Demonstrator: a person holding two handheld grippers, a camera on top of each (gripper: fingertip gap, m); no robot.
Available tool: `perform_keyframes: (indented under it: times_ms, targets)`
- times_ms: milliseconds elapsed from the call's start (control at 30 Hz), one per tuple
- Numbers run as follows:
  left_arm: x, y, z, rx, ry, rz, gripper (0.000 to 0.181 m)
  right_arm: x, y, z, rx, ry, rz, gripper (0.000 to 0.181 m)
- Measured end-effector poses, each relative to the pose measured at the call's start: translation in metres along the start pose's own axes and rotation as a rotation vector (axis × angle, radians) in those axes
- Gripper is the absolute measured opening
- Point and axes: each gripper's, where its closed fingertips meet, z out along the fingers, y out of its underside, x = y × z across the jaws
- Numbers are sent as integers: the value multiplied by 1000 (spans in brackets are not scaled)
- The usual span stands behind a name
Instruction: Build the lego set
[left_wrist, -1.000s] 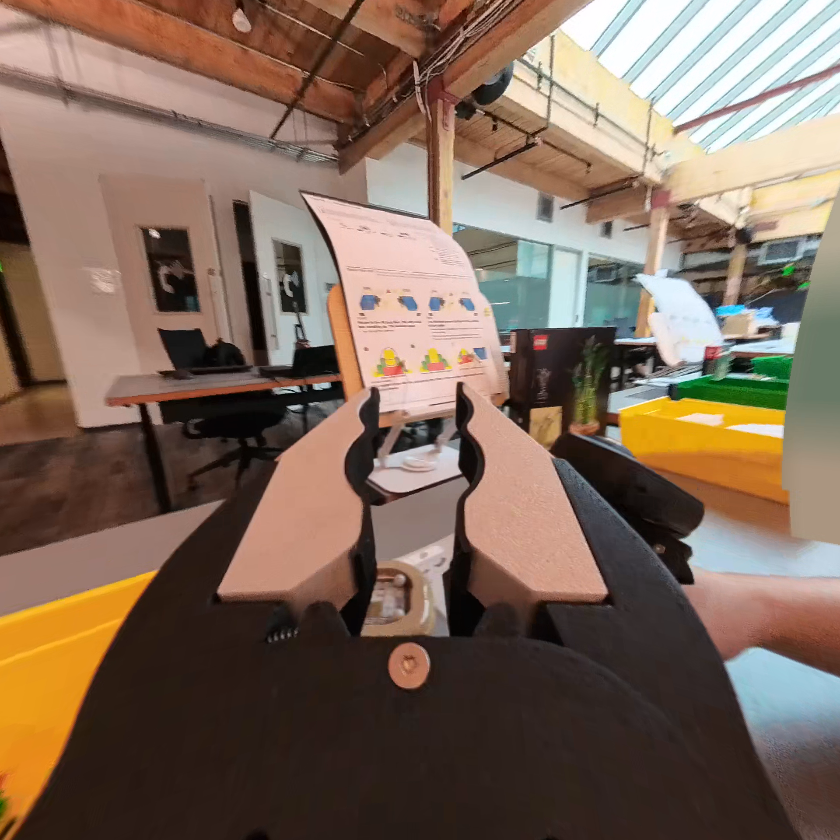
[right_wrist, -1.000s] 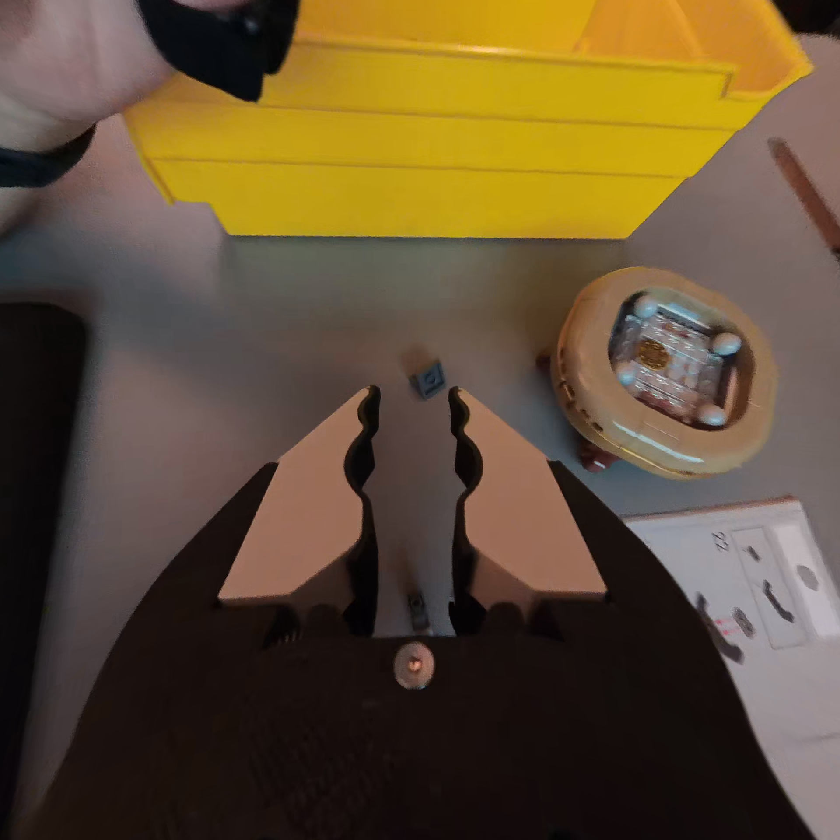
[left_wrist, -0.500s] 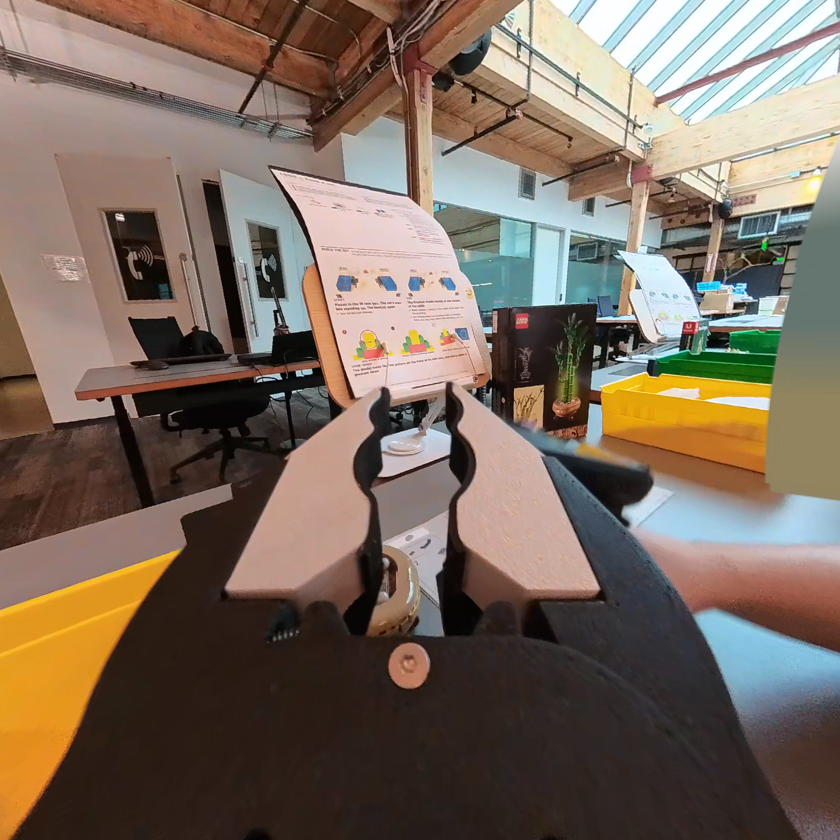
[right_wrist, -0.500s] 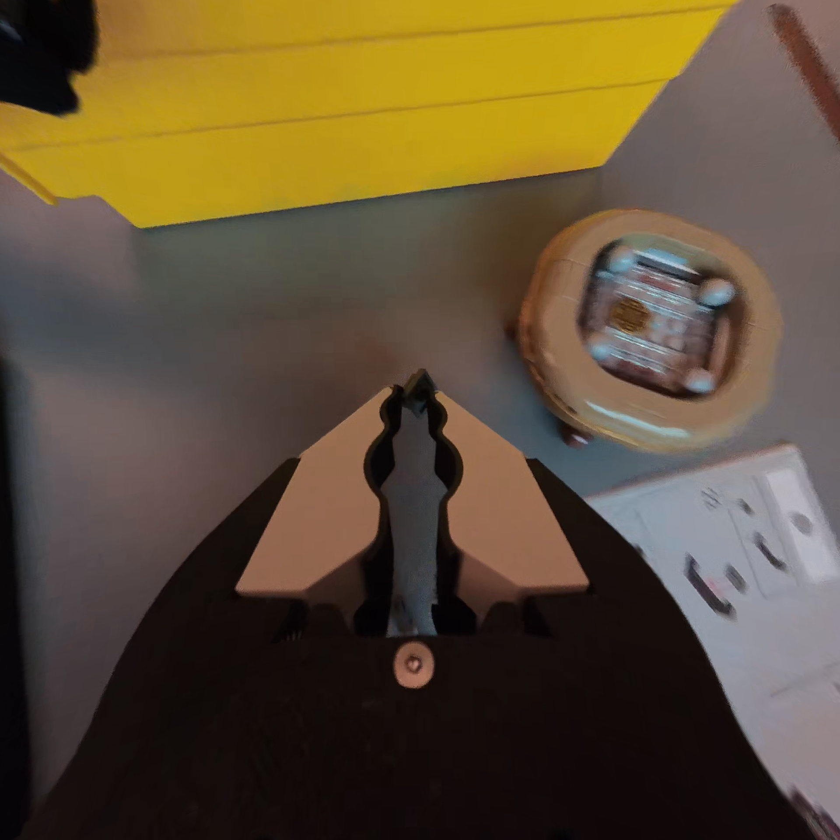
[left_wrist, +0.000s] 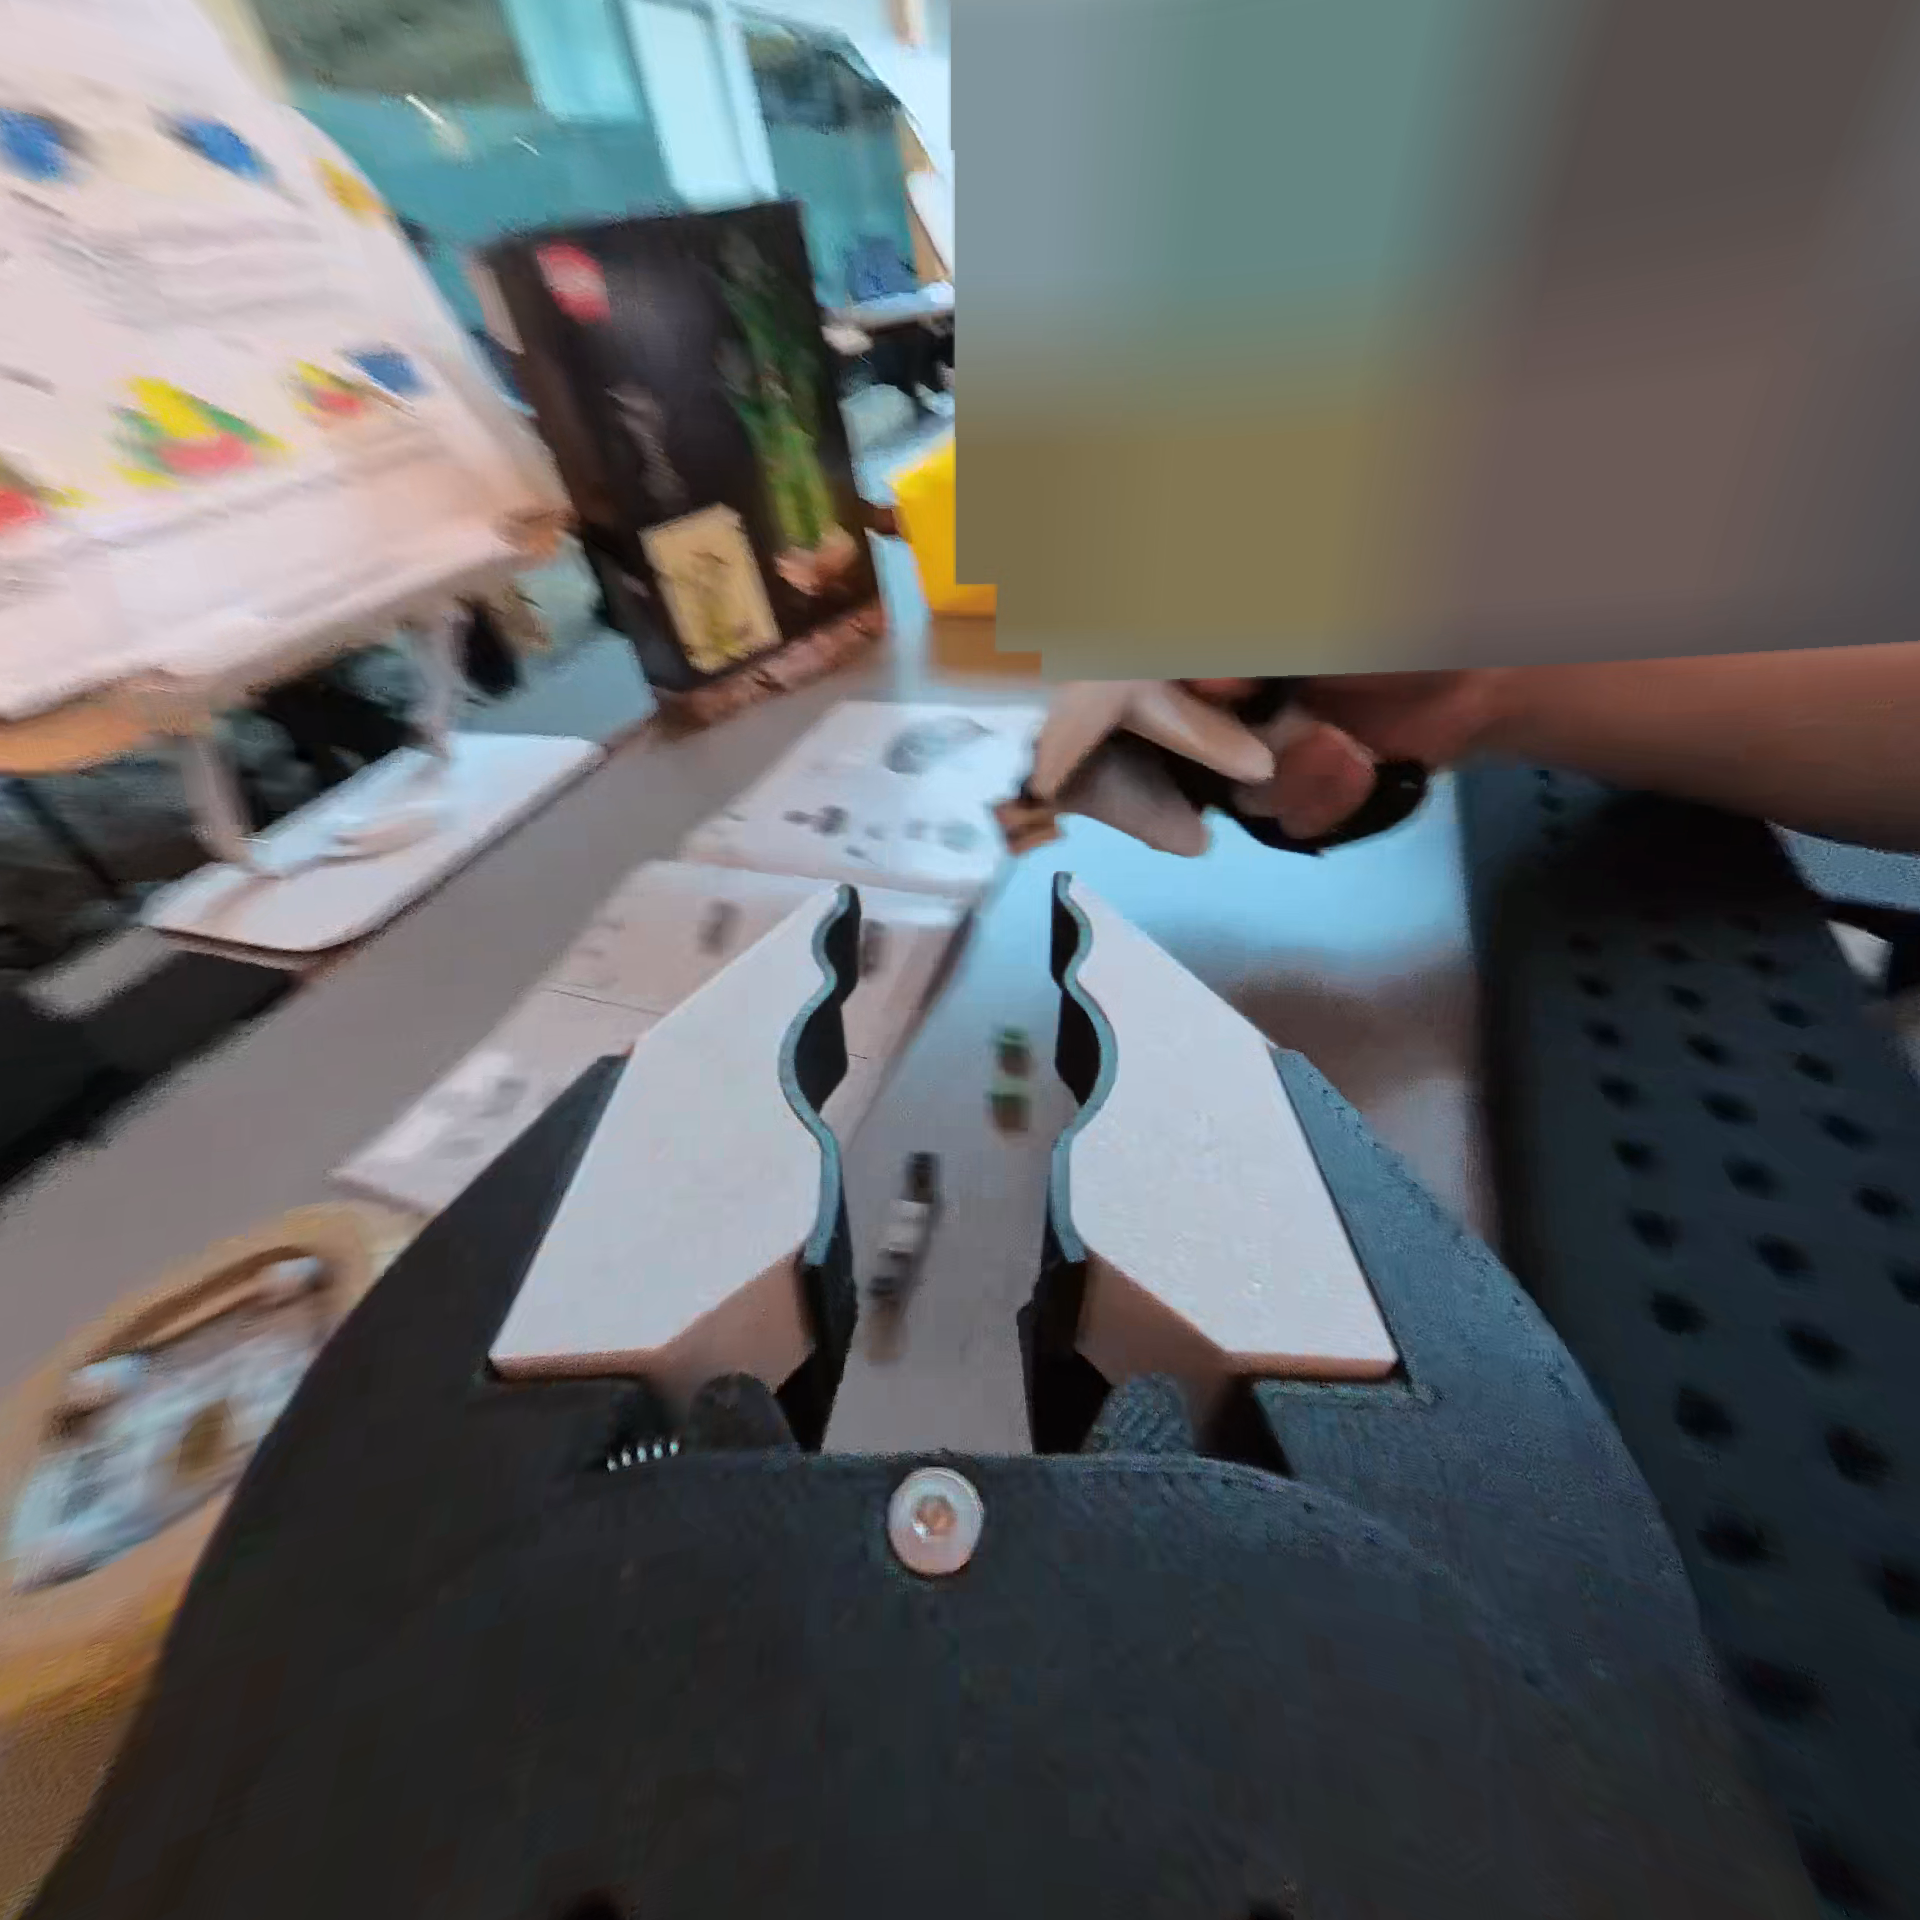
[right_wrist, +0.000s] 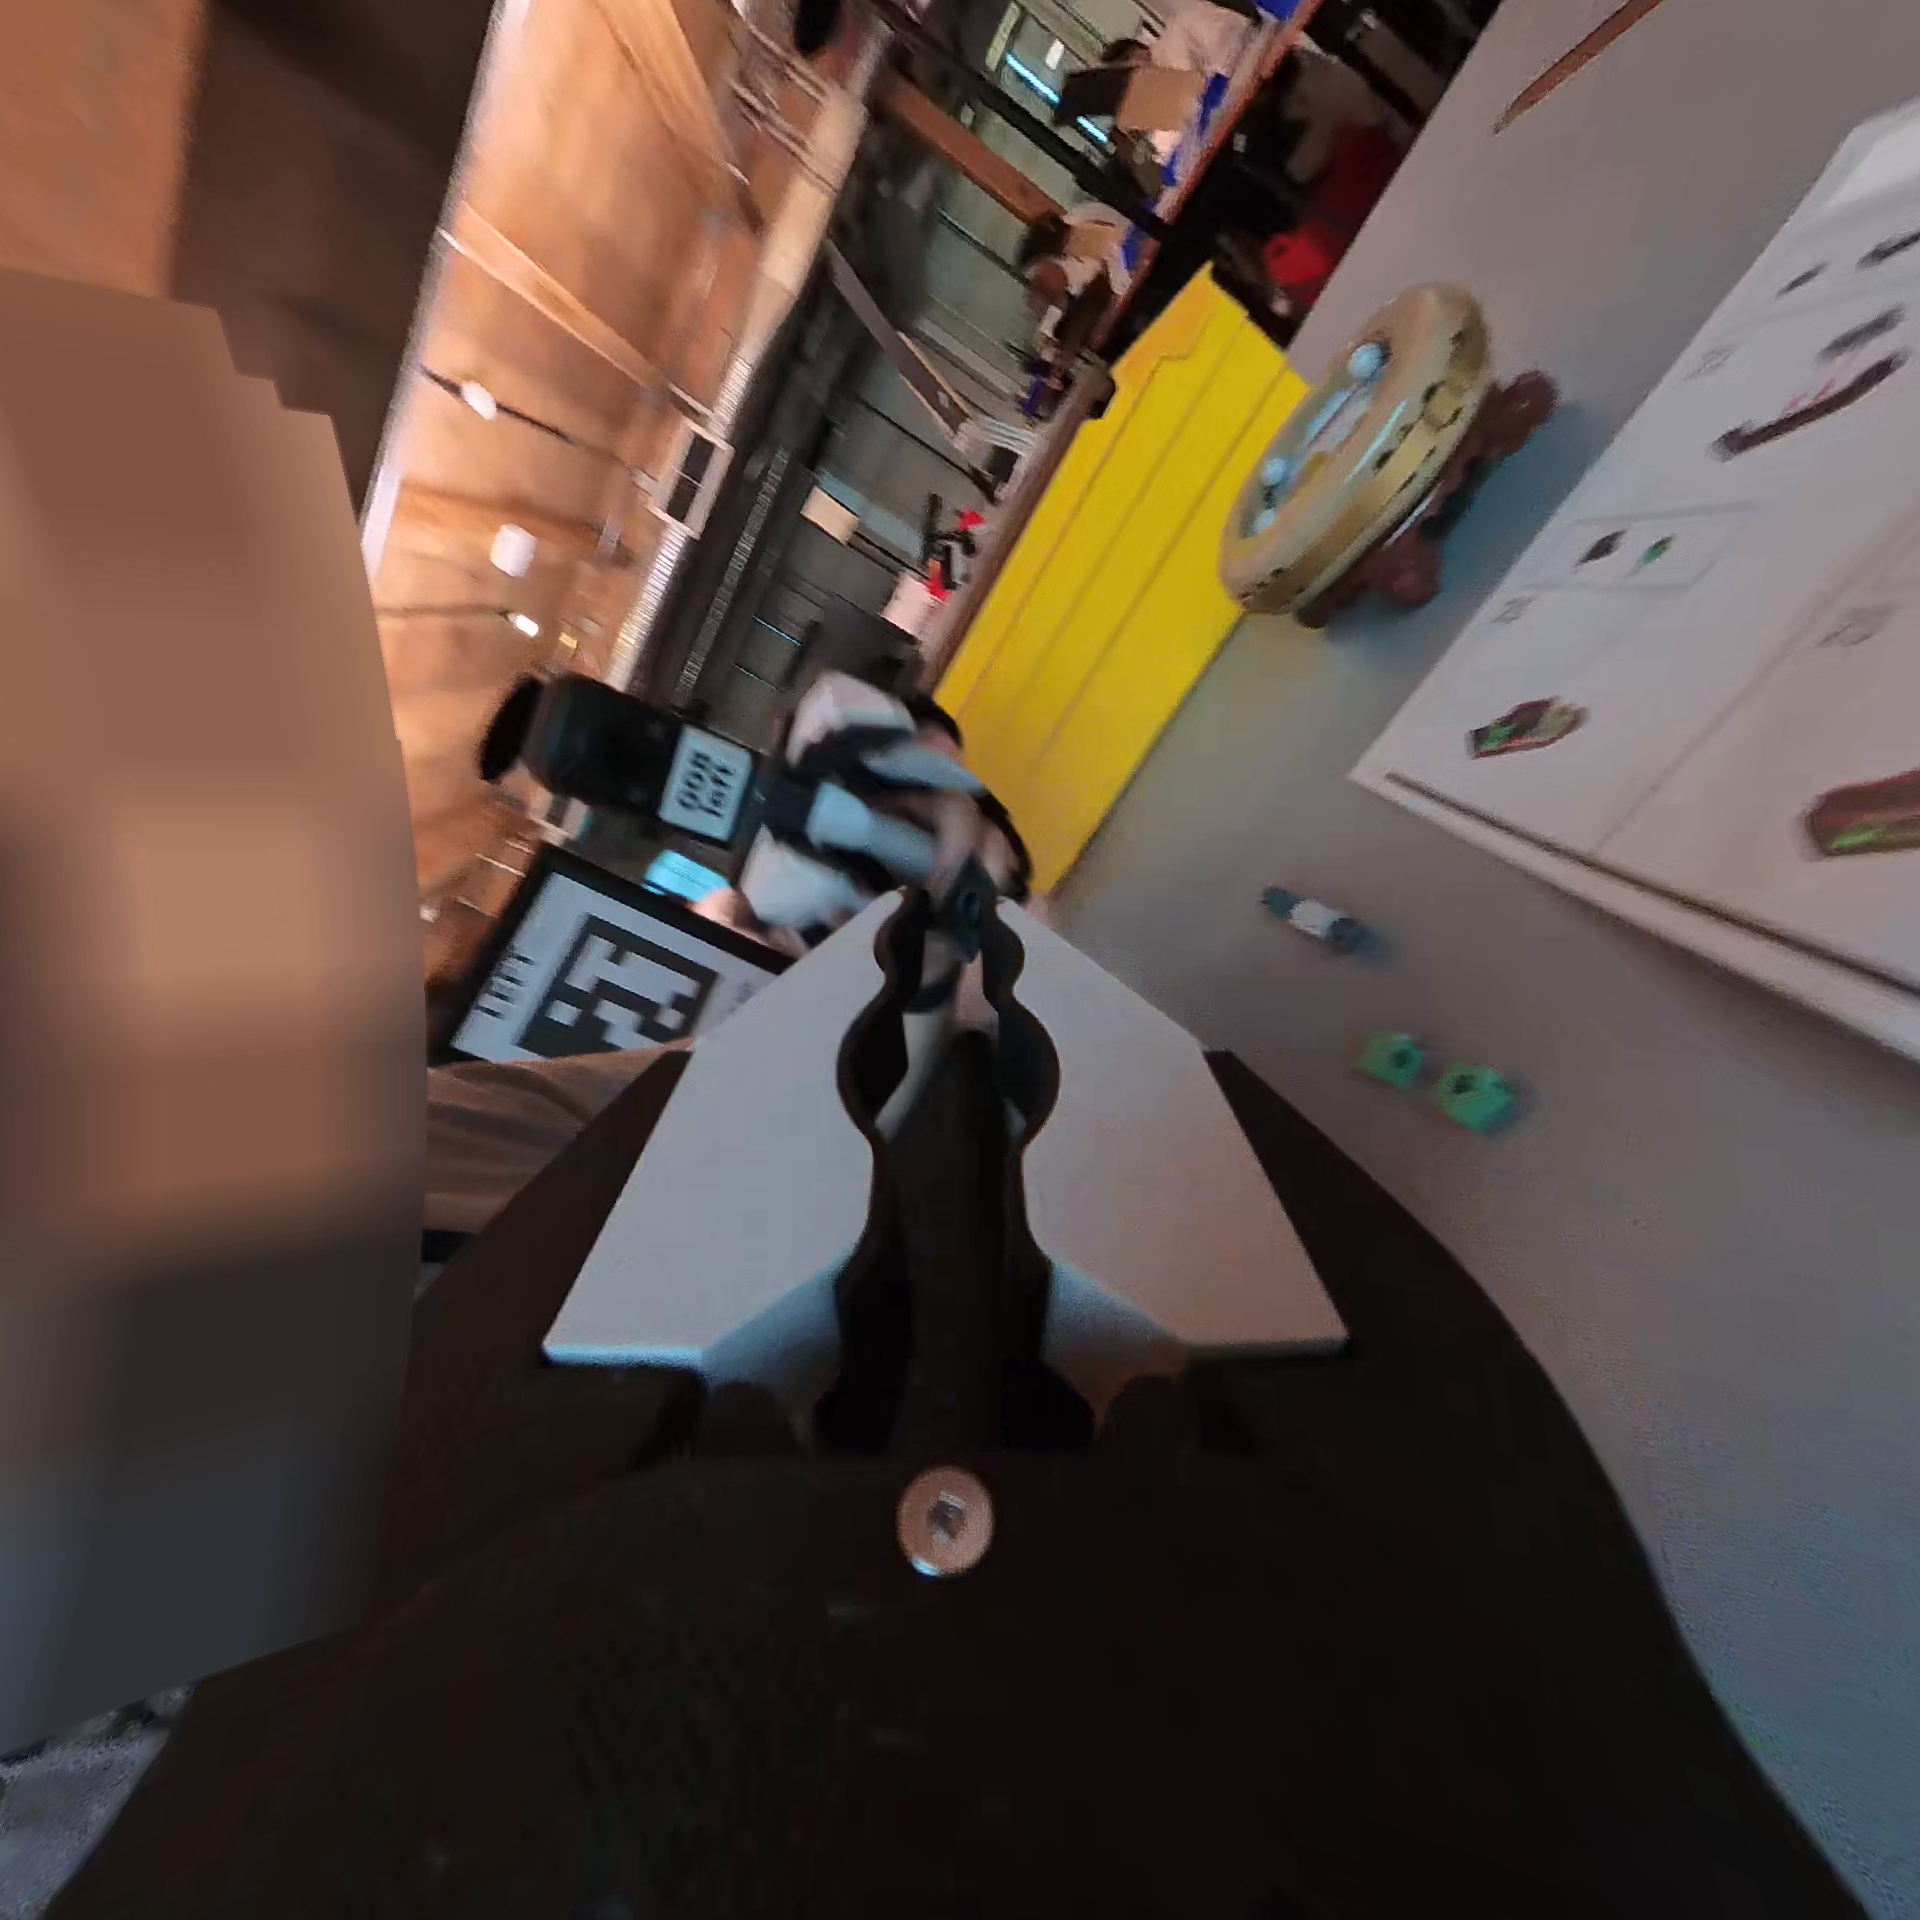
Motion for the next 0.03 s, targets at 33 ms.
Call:
perform_keyframes:
  times_ms: [33]
  targets:
    - [17,9,8,-49,64,-9,36,-3,4,5,10,-36,36,7]
